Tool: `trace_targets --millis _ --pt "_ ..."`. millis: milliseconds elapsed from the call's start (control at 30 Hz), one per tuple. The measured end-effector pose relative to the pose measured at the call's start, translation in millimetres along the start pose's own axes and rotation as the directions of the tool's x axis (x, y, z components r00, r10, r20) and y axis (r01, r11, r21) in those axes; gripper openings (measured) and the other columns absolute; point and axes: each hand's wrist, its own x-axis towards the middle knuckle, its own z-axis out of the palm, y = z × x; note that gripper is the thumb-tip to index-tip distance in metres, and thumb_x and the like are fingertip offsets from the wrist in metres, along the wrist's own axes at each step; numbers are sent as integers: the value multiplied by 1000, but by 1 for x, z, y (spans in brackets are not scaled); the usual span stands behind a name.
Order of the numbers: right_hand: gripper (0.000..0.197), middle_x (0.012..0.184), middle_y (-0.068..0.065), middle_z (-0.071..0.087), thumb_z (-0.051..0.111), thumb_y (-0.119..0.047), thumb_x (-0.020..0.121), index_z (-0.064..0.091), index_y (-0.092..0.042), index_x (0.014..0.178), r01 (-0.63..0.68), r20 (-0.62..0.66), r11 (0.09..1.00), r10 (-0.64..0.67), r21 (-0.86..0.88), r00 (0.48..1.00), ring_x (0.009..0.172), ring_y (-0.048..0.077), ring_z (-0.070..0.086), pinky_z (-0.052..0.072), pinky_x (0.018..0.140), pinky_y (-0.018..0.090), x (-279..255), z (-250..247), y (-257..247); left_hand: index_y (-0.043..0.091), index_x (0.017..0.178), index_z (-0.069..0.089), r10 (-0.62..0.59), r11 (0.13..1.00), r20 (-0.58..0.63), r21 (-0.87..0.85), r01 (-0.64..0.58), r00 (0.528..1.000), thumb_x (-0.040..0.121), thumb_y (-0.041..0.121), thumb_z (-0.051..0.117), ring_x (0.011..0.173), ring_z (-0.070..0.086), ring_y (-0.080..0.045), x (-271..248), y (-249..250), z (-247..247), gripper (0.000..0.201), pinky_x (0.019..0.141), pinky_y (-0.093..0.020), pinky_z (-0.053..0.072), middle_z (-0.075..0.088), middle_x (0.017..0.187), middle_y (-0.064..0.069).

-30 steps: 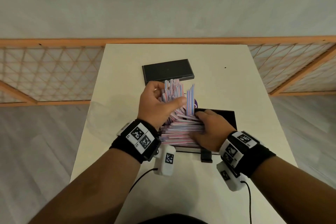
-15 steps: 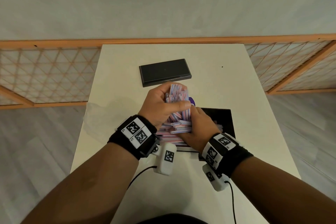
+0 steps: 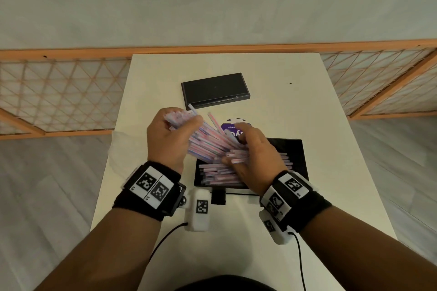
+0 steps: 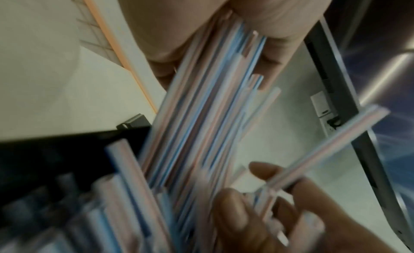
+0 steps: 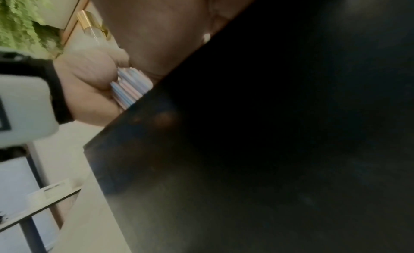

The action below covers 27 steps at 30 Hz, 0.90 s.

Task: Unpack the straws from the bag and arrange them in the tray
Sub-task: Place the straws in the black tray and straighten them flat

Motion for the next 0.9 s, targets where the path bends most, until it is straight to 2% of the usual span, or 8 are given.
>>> trace_targets --millis 133,200,267,400,467,567,733,900 --pt "62 109 -11 54 84 -41 72 40 -32 115 -93 35 995 92 38 995 99 10 56 47 85 22 -6 -8 1 12 99 60 -143 974 -58 -185 130 988 83 23 80 78 73 -15 -7 -4 0 28 72 -33 57 74 83 3" --pt "58 106 -10 58 85 -44 69 42 -31 106 -131 73 991 133 -28 988 97 12 59 46 81 21 -7 -14 10 11 106 59 -185 963 -35 -203 174 982 73 43 80 86 74 -18 -11 -5 2 51 77 -34 58 74 89 -1" --pt "62 111 -8 62 81 -52 70 49 -26 115 -175 130 977 191 -120 973 101 15 60 48 86 25 -5 -18 20 10 109 59 -209 960 -25 -198 200 978 62 55 78 93 75 -21 -16 -7 5 68 81 -35 59 75 97 -4" --pt "60 114 -2 61 57 -68 81 54 -25 122 -145 311 907 280 -395 908 106 21 59 49 93 35 4 -12 32 11 110 60 -280 939 -60 -227 260 958 79 57 75 89 76 -15 -22 -9 11 57 83 -38 56 74 99 -3" --pt "48 117 2 56 54 -57 87 51 -24 123 -89 358 902 256 -424 898 109 26 56 46 95 37 8 -8 31 11 111 62 -311 929 -63 -230 290 948 88 56 66 92 75 -17 -21 -10 12 51 80 -36 56 73 102 -5" --pt "31 110 3 55 51 -45 91 48 -21 111 26 346 948 90 -318 934 101 28 56 42 79 33 11 -10 17 16 107 68 -363 903 -51 -264 338 930 100 54 51 94 76 -20 -21 -4 15 42 74 -32 59 78 96 -1" --pt "54 104 4 60 44 -67 87 55 -18 108 249 350 896 -114 -369 930 93 27 58 33 70 29 10 -8 -13 17 106 69 -385 863 12 -351 364 923 102 54 40 83 77 -17 -25 4 14 47 68 -31 61 79 90 0" --pt "85 118 -5 50 46 -88 68 44 -27 127 86 358 904 77 -418 930 108 19 48 45 95 38 0 -10 -8 7 128 59 -357 898 -116 -317 306 927 99 51 54 101 74 -22 -26 -5 10 52 81 -37 59 73 116 -11"
